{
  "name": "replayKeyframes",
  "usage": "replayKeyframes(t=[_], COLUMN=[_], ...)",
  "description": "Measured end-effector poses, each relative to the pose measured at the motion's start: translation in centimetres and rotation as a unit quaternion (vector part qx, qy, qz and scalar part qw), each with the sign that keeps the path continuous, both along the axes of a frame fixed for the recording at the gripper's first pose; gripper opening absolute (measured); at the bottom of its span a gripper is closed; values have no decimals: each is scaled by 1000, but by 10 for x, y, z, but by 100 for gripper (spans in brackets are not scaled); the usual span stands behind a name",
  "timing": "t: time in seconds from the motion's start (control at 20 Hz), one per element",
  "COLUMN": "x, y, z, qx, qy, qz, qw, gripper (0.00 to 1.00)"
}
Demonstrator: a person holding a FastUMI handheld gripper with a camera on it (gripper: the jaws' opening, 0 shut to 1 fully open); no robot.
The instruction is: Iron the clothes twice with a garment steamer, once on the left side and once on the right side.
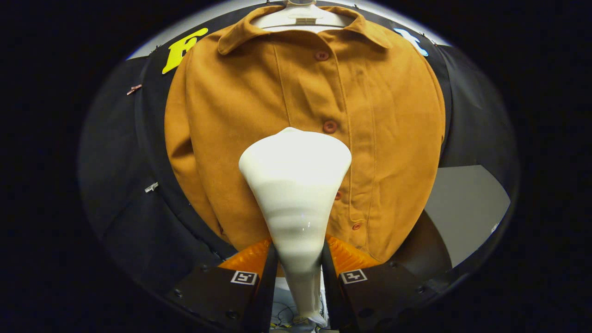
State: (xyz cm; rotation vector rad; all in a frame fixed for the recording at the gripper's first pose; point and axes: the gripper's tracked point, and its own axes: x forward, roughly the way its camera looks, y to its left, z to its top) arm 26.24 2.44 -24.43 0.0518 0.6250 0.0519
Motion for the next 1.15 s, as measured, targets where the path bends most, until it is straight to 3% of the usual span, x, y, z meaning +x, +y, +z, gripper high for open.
replayKeyframes(t=[0.6, 1.15], x=[1, -16], y=[-69, -93], z=[100, 148], qx=[-4, 1], qy=[-122, -219], qz=[-26, -17], qw=[992, 976], gripper=[50, 50])
